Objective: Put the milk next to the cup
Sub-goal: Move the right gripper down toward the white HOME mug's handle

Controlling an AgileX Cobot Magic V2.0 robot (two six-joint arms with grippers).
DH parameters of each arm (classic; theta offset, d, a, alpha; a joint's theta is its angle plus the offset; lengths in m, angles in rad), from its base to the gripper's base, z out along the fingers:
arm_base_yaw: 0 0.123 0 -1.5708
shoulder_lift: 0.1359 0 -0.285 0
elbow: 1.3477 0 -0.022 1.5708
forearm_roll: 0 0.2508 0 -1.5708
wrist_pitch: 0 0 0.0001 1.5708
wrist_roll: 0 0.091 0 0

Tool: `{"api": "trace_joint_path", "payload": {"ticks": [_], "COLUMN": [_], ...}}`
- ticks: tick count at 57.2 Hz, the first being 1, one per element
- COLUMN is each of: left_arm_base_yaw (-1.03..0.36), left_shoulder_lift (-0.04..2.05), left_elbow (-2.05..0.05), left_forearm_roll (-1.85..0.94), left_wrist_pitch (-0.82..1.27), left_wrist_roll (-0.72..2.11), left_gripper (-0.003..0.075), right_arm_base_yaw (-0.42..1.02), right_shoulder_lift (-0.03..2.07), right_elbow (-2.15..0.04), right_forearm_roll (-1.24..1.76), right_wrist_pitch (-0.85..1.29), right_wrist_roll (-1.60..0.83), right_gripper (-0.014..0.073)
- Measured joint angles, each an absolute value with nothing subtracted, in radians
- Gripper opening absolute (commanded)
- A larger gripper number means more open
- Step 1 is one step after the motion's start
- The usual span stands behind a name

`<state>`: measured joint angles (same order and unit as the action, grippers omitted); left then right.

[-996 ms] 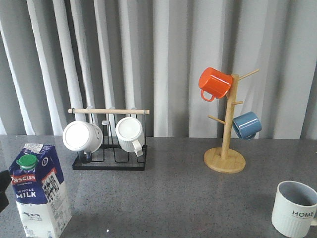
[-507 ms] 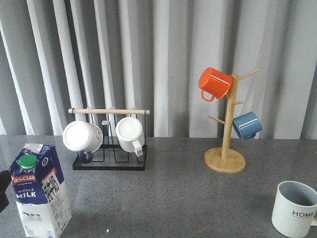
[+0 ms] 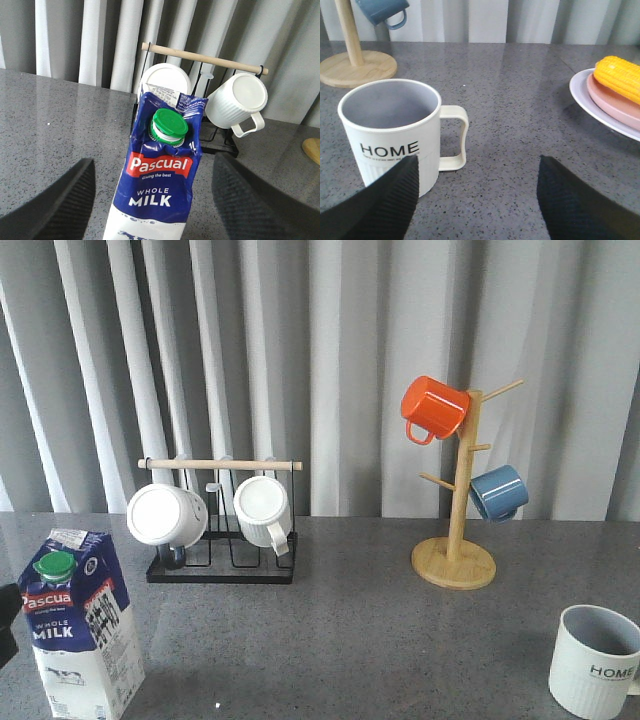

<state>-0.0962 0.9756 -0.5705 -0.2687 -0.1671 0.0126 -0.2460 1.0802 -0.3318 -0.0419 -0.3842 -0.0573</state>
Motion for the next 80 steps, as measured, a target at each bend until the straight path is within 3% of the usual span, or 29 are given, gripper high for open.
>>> {"api": "trace_joint_path", "payload": {"ticks": [35,55,80], "left_arm_base_yaw": [-0.096,-0.096,-0.096], "left_shoulder_lift": [0.976,0.976,0.976], "left_elbow": [-0.570,-0.570,-0.570], "left_forearm_roll": [-0.269,-0.269,-0.269], "left_wrist_pitch": [-0.167,-0.167,-0.167], "left_wrist_roll": [0.013,0.013,0.013], "left_gripper": [0.0489,0.0489,0.0489], "right_arm_base_yaw": [-0.271,-0.395,-0.397], "right_shoulder_lift": [1.347,1.418,1.554], "right_elbow": [-0.332,-0.335,-0.354], "right_forearm_roll": [-0.168,-0.252,-0.286], "right_wrist_pitch": [-0.673,-0.779,-0.893], "right_wrist_roll": [-0.086,0.023,0.037], "right_gripper": [0.0475,0.0472,0.0472]}}
